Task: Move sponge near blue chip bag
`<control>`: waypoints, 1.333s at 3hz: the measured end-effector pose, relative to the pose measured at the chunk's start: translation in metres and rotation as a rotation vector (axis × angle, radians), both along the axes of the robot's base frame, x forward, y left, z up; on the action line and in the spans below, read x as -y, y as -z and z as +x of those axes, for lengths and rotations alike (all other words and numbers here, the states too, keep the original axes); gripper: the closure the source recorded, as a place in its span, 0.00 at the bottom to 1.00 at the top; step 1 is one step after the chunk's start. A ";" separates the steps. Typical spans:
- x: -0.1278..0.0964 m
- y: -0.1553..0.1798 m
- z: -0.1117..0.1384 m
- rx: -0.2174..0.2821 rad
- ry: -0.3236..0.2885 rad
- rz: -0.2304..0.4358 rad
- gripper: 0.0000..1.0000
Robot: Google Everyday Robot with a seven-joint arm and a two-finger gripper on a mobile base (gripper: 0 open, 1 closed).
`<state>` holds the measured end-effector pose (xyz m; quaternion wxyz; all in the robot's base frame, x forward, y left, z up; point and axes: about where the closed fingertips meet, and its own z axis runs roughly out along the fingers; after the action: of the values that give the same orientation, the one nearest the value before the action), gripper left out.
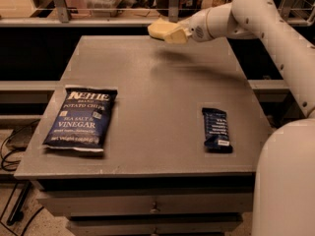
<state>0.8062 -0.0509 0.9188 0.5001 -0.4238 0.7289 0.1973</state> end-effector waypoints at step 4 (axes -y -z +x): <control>-0.051 0.052 -0.101 -0.173 -0.271 -0.098 1.00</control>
Offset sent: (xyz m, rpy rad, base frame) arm -0.0289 0.0151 -0.0334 -0.0251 0.1257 0.0424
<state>0.7050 0.0003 0.8670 0.3833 -0.5234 0.7141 0.2629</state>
